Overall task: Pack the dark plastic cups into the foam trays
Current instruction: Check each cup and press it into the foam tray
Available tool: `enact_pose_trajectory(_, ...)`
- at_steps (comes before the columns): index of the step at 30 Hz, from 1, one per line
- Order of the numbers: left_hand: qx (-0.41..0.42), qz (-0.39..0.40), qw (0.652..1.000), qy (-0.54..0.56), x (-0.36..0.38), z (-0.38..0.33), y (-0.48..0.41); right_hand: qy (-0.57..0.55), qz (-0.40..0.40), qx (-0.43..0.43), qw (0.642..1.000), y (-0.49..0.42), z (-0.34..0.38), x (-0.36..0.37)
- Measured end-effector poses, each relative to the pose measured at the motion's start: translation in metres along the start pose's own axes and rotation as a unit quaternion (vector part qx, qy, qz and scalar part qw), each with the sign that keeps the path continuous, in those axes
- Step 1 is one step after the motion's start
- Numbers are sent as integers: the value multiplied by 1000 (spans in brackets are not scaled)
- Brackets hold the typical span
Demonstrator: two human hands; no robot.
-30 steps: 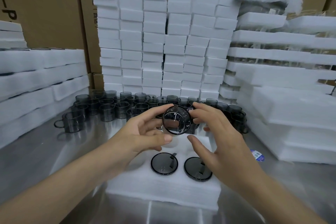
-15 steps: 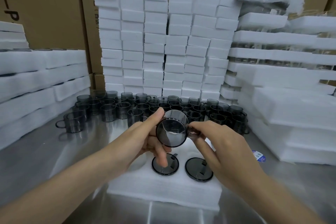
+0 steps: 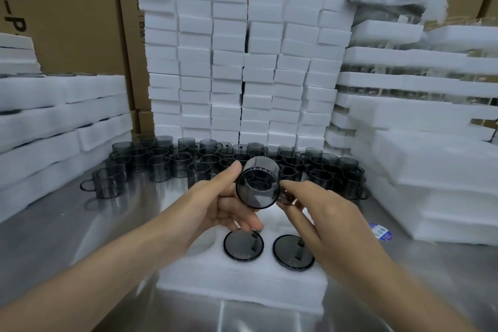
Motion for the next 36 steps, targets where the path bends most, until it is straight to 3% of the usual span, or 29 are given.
enact_pose_trajectory(5,37,31,999,-25,3,-3,0,-23,0,-27,999,1,1,3)
enact_pose_trajectory(18,29,14,999,-22,0,-1,-1,-126,-174,-71,974,3,0,-22)
enact_pose_trajectory(23,25,-36,995,-91,0,0,-1,-107,-170,-139,970,6,22,-16)
enact_pose_trajectory(31,43,57,992,-101,7,-3,5,-117,-137,-176,968,6,37,-7)
enact_pose_trajectory(36,70,-3,992,-103,0,-3,1,-92,-134,-166,973,6,32,-4)
Point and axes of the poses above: each hand's wrist, its own y-axis away from the middle knuckle, its own x-axis out of the palm, z = x × y, the point moved 8 cm from there along -y, towards the middle knuckle, and after that the axes turned 6 degrees about -x, right-handed, at the moved point
